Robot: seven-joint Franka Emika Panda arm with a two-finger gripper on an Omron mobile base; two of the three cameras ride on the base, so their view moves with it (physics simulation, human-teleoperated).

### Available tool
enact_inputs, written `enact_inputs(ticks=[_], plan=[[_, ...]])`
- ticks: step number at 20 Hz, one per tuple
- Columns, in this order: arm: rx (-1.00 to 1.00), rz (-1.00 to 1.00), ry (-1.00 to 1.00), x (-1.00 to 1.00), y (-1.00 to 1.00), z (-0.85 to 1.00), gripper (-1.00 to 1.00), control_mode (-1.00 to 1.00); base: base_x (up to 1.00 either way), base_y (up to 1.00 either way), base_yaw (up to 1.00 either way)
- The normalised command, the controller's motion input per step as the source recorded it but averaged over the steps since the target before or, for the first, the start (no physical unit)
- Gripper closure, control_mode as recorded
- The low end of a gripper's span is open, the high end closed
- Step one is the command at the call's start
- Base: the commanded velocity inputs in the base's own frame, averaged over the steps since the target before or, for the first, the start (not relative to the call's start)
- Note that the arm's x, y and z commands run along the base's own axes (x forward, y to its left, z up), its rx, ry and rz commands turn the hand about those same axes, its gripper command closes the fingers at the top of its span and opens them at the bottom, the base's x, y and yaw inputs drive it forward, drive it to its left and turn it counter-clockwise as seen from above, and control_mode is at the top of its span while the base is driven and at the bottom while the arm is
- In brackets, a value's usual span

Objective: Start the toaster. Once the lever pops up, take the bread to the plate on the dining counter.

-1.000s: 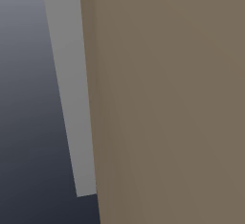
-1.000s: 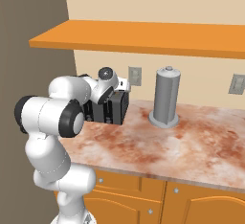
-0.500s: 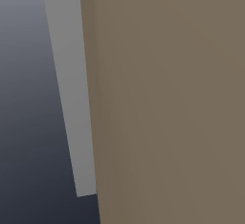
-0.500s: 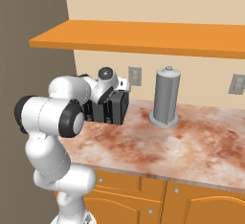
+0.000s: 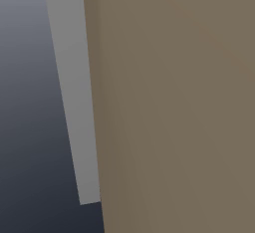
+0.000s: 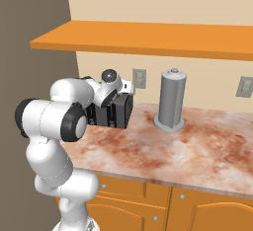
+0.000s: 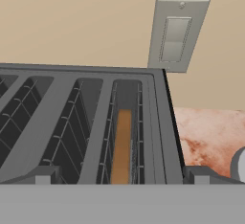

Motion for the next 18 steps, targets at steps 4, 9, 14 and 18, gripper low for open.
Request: enact_inputs(ticks=[4,9,14,18], plan=[[0.00,0.00,0.00,0.00,0.00,0.00,-1.00,-1.00,0.00,0.00,0.00],[0.00,0.00,0.00,0.00,0.00,0.00,-1.00,-1.00,0.00,0.00,0.00],[0.00,0.00,0.00,0.00,0.00,0.00,-1.00,-1.00,0.00,0.00,0.00],[0.00,0.00,0.00,0.00,0.00,0.00,-1.00,-1.00,0.00,0.00,0.00]])
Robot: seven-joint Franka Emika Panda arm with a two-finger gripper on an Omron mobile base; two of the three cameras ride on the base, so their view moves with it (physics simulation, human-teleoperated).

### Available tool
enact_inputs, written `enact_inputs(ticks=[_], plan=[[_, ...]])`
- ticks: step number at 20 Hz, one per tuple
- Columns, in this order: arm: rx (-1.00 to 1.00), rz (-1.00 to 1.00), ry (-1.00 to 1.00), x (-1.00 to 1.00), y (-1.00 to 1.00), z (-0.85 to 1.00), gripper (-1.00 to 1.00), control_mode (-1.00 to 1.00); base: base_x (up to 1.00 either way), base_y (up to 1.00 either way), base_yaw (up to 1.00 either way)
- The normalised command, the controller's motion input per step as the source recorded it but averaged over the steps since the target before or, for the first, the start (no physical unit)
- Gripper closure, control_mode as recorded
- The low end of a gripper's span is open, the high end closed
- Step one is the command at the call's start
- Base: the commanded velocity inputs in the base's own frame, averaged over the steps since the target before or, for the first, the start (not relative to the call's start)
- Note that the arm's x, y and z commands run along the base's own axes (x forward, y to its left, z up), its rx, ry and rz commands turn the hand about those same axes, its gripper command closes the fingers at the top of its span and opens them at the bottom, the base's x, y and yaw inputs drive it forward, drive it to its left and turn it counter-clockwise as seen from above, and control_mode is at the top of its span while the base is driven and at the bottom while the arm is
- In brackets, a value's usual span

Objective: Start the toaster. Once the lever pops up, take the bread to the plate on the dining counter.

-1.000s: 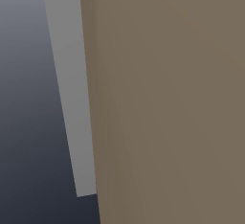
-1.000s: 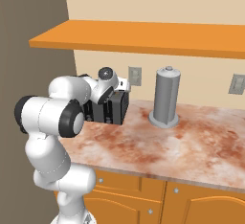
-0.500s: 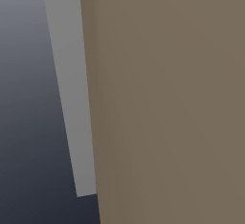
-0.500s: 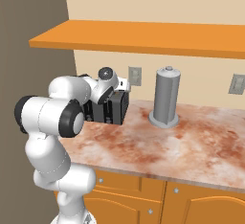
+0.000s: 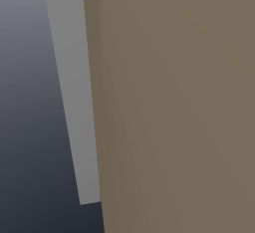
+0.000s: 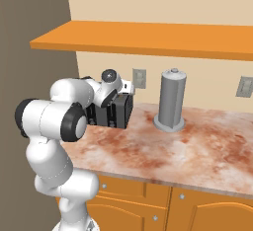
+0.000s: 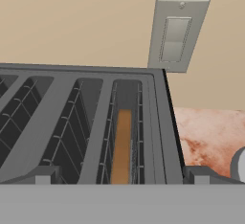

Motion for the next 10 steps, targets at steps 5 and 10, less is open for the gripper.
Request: enact_inputs(ticks=[5,10], plan=[[0.00,0.00,0.00,0.00,0.00,0.00,-1.00,-1.00,0.00,0.00,0.00],[0.00,0.00,0.00,0.00,0.00,0.00,-1.00,-1.00,0.00,0.00,0.00]])
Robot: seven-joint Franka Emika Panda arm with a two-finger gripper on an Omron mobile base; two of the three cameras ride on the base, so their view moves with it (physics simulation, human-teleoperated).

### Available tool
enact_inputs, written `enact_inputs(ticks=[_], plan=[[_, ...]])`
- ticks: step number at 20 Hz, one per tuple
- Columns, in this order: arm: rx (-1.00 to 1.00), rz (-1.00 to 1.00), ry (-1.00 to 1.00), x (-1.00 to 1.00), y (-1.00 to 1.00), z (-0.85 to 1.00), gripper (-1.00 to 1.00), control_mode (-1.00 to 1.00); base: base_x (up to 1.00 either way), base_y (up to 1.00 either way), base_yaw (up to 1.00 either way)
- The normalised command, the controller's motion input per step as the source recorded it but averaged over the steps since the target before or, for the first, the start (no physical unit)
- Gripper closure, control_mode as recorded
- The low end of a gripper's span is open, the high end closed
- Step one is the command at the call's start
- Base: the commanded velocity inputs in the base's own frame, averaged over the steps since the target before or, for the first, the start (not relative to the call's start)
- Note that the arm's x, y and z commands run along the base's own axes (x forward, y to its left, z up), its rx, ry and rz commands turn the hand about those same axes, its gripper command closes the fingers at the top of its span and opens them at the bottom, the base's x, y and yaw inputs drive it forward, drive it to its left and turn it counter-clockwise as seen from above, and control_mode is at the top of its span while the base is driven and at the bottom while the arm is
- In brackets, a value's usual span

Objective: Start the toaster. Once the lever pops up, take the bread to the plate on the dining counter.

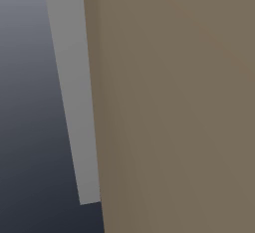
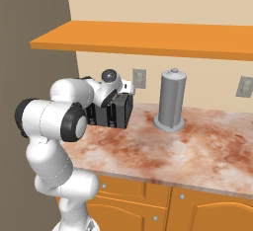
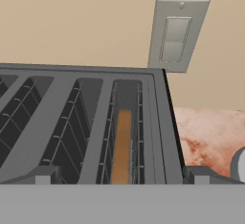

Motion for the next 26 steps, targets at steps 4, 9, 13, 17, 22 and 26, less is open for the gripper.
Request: enact_inputs(ticks=[4,9,13,17,22,26], plan=[[0.00,0.00,0.00,0.00,0.00,0.00,-1.00,-1.00,0.00,0.00,0.00],[0.00,0.00,0.00,0.00,0.00,0.00,-1.00,-1.00,0.00,0.00,0.00],[0.00,0.00,0.00,0.00,0.00,0.00,-1.00,-1.00,0.00,0.00,0.00],[0.00,0.00,0.00,0.00,0.00,0.00,-1.00,-1.00,0.00,0.00,0.00],[0.00,0.00,0.00,0.00,0.00,0.00,-1.00,-1.00,0.00,0.00,0.00],[0.00,0.00,0.00,0.00,0.00,0.00,-1.00,-1.00,0.00,0.00,0.00]])
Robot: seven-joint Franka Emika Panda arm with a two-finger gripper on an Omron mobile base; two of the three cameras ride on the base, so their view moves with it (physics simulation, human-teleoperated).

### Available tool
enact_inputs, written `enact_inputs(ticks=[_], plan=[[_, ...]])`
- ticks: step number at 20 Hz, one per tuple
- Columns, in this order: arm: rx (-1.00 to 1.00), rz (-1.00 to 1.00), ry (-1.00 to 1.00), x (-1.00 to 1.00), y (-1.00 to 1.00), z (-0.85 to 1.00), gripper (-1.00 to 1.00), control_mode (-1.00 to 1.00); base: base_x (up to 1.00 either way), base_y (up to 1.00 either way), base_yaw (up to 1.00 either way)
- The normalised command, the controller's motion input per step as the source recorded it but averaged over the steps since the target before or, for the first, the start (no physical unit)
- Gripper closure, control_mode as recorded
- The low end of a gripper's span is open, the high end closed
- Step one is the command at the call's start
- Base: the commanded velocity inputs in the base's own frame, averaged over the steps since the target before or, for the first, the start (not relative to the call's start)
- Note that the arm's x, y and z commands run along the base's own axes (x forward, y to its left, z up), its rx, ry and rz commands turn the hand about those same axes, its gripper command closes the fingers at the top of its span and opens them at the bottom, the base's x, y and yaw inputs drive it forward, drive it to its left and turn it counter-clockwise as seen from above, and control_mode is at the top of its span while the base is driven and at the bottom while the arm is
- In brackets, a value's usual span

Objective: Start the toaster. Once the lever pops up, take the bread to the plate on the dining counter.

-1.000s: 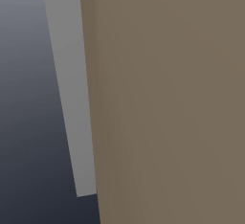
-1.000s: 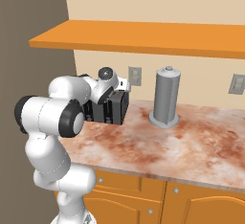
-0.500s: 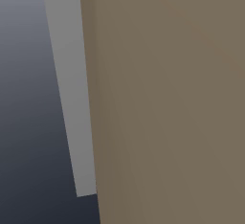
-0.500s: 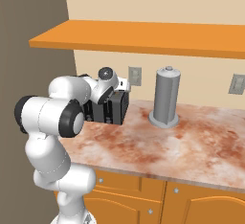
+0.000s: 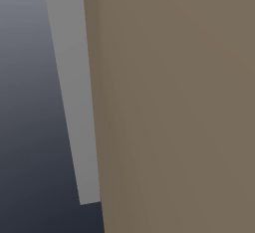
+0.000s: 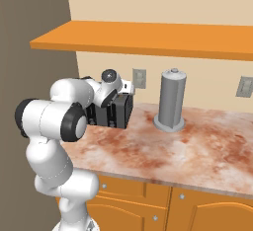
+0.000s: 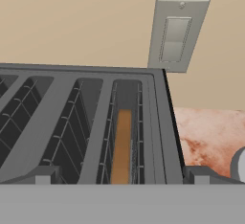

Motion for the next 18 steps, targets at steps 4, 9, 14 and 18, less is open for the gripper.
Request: enact_inputs(ticks=[4,9,14,18], plan=[[0.00,0.00,0.00,0.00,0.00,0.00,-1.00,-1.00,0.00,0.00,0.00],[0.00,0.00,0.00,0.00,0.00,0.00,-1.00,-1.00,0.00,0.00,0.00],[0.00,0.00,0.00,0.00,0.00,0.00,-1.00,-1.00,0.00,0.00,0.00],[0.00,0.00,0.00,0.00,0.00,0.00,-1.00,-1.00,0.00,0.00,0.00]])
